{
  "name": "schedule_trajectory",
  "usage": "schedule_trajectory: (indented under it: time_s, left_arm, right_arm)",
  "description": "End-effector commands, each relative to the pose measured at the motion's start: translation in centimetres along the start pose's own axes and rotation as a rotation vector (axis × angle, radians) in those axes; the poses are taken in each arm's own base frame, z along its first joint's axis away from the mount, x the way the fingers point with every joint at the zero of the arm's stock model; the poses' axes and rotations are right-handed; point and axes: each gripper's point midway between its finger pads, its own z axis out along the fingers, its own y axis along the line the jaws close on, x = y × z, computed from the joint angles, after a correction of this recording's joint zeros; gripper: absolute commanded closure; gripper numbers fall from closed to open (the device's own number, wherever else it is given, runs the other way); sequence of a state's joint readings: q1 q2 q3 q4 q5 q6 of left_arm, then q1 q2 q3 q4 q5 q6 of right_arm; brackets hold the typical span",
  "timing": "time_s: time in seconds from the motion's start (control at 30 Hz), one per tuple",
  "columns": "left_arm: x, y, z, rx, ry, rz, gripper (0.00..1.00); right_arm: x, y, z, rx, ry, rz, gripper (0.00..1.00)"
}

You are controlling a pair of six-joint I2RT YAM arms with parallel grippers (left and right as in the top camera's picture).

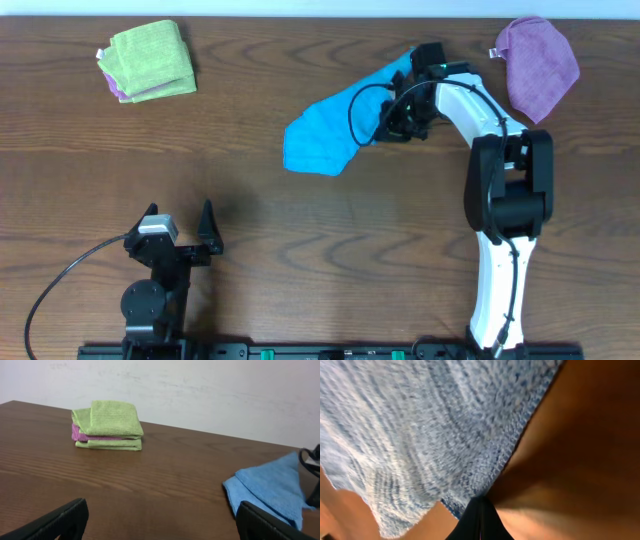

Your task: Fold the cloth

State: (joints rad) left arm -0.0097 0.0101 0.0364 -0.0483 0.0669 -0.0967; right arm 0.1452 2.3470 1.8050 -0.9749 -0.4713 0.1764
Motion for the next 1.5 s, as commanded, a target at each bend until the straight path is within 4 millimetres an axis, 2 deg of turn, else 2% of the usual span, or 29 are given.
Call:
schedule_trajectory:
  time_s: [0.0,0.23,0.6,0.67,0.83,0.93,1.13,1.2,1.33,1.47]
  left_arm:
    - [1.9,0.5,0.2,-0.018,0.047,0.015,0.05]
    - [1.9,0.5,0.2,-0.018,0.047,0.015,0.05]
    - [1.9,0.5,0.2,-0.018,0.047,0.015,0.05]
    - [1.9,0.5,0.2,-0.018,0.047,0.015,0.05]
    - [1.9,0.5,0.2,-0.018,0.047,0.015,0.05]
    - [1.9,0.5,0.2,-0.018,0.047,0.015,0.04]
    - [1.9,0.5,0.2,-0.022,0.046,0.015,0.05]
    - [1.0,0.4,0.2,-0.016,0.009,0.015,0.05]
    - [0.6,0.9,0.2,-0.047,-0.007,0.015,0.05]
    - [-0.1,0.5,0.2,-0.027,-0.038,0.014,0.05]
  right_arm:
    - [1.0,-2.1,-0.2,0.047,0.047,0.049,0.99]
    - [3.7,-3.9,-2.3,0.142,0.153,0.083,0.99]
    - [2.2,-1.5,-11.2,0.252,-0.036,-0.08,0.98]
    - [2.5,-1.3,-11.9,0.262,-0.041,-0.087,0.98]
    - [5.3,-1.4,-12.1,0.273,0.065,-0.067,0.98]
    - [6.0,-1.3,-12.1,0.29,0.096,-0.091,0.99]
    - [6.1,-1.3,-12.0,0.298,0.099,-0.097,0.98]
    - [6.1,-1.3,-12.0,0.298,0.099,-0.097,0.98]
    - [6.0,-1.4,-12.1,0.306,0.095,-0.099,0.98]
    - [6.1,-1.6,-12.1,0.321,0.098,-0.098,0.99]
